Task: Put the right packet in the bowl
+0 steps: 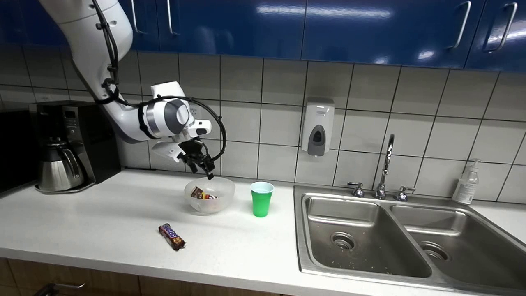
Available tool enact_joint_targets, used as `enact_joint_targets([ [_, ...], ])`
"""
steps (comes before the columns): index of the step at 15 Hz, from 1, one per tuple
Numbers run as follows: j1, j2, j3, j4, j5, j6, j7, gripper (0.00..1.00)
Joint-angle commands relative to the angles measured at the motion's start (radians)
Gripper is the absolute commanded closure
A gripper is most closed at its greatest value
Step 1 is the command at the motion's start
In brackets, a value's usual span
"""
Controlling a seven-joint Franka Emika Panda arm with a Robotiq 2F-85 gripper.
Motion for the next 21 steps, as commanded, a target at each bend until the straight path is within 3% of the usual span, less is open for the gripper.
enact_joint_targets([
  [1,-0.062,-0.194,0.07,-0.151,0.007,-0.048,-0.116,0.0],
  [7,-0.111,-0.472,0.116,-0.348,-0.066,-0.154,-0.141,0.0],
  [11,-0.195,-0.686,0.206,-0.467,-0.125,-0.263,-0.13,0.0],
  [18,-0.296,-1.072,0.345,-0.609,-0.023,-0.55,-0.207,0.0],
  [19,-0.31,-0.928,0.359,-0.545,-0.023,-0.47,-0.185,0.0],
  [21,-0.315,-1.013,0.368,-0.571,-0.009,-0.527,-0.199,0.0],
])
